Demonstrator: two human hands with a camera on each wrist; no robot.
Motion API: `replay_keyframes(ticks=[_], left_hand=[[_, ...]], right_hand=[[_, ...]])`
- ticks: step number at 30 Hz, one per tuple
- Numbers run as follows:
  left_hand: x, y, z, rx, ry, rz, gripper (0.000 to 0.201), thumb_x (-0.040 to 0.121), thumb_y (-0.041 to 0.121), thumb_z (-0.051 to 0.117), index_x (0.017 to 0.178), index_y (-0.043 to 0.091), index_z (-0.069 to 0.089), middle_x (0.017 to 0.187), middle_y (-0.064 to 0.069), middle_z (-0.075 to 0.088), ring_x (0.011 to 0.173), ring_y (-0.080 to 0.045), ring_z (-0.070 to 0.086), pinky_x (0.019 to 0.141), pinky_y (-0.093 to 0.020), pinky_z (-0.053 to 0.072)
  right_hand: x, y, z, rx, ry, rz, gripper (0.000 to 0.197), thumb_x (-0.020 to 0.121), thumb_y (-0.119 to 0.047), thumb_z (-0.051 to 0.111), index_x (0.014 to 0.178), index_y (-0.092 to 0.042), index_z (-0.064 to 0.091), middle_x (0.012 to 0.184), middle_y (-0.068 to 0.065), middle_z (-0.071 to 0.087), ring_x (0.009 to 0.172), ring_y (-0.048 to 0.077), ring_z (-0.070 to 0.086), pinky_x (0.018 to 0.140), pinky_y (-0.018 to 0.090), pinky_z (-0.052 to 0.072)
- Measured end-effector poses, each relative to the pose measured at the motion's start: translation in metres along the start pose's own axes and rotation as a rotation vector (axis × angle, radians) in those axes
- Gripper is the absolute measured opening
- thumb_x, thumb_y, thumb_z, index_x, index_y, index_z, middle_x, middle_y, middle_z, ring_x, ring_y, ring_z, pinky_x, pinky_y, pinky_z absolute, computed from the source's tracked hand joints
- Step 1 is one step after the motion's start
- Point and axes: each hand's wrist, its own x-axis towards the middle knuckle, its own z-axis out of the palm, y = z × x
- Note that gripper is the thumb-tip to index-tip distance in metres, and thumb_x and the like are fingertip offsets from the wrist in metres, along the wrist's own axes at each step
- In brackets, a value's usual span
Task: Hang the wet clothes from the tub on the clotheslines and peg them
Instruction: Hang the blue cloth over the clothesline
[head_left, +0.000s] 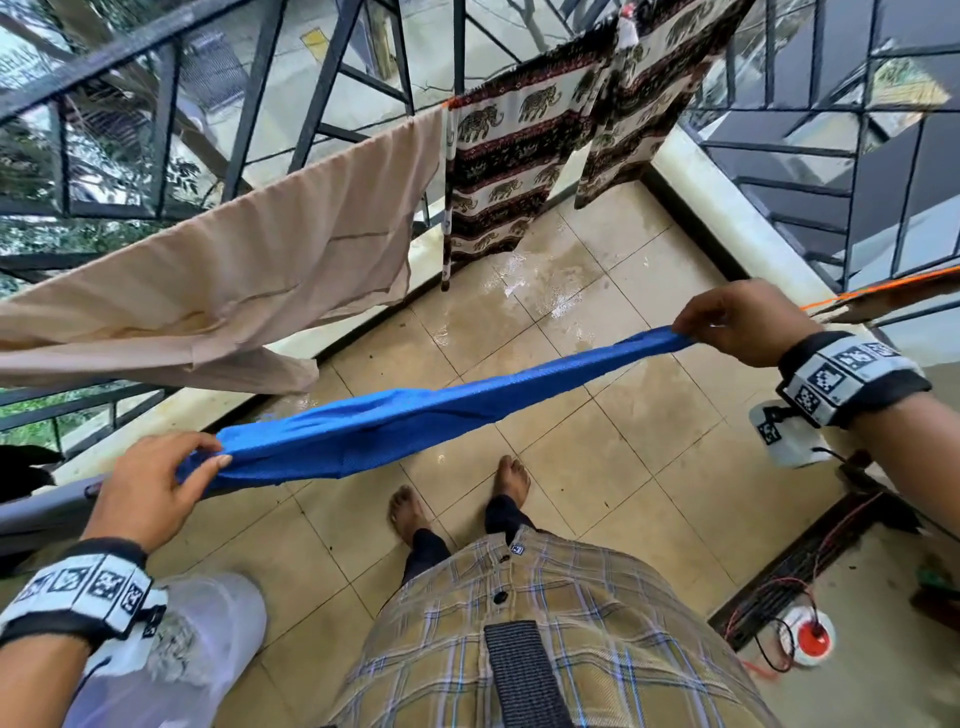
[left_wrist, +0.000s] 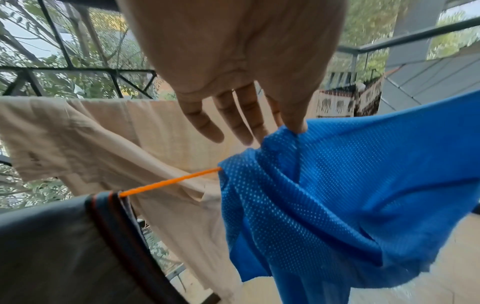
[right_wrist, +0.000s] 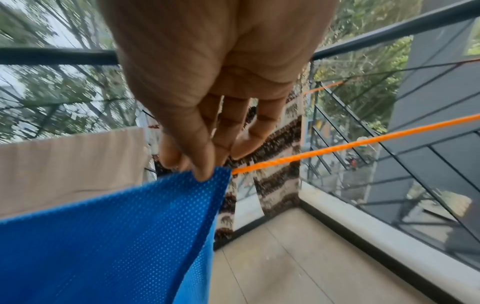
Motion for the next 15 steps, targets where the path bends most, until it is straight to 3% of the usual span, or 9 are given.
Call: replay_keyframes(ticks=[4,8,12,15], left_hand=[[-0.003,-0.011,0.021,0.087,-0.141,-0.032,0.039,0.075,0.015,0.083,0.111,0.02,0.067,0.105,-0.004,0.071,0.096,-0.035,0.064,0.082,-0.052,0.051],[-0.001,-0.008,0.02,0.144,-0.1,-0.03,0.033,0.071,-0.001,0.081,0.1,0.014,0.074,0.096,-0.008,0.072,0.09,-0.037,0.064,0.074,-0.053,0.051],[0.005,-0.014,0.01,0.171,-0.099,-0.045,0.03,0.072,-0.003,0.077,0.094,0.016,0.073,0.091,-0.007,0.071,0.088,-0.037,0.064,0.074,-0.051,0.05],[0.005,-0.026,-0.007,0.12,-0.056,-0.034,0.023,0.076,-0.004,0.069,0.094,0.012,0.073,0.091,-0.013,0.072,0.086,-0.04,0.064,0.077,-0.053,0.05]], right_hand=[[0.002,0.016,0.009,-0.033,-0.099,0.112,0.038,0.077,0.006,0.068,0.096,-0.026,0.077,0.083,-0.004,0.072,0.08,0.019,0.063,0.078,0.03,0.05],[0.003,0.013,0.012,-0.054,-0.111,0.082,0.033,0.076,-0.002,0.074,0.096,-0.028,0.076,0.087,-0.004,0.071,0.083,0.021,0.064,0.076,0.029,0.047],[0.004,0.008,0.009,-0.091,-0.09,0.066,0.02,0.079,-0.01,0.077,0.094,-0.024,0.078,0.084,-0.001,0.071,0.08,0.024,0.061,0.074,0.035,0.05],[0.003,0.012,-0.001,-0.083,-0.024,0.031,0.019,0.078,-0.011,0.08,0.091,-0.024,0.079,0.08,-0.002,0.071,0.072,0.02,0.056,0.07,0.032,0.046]])
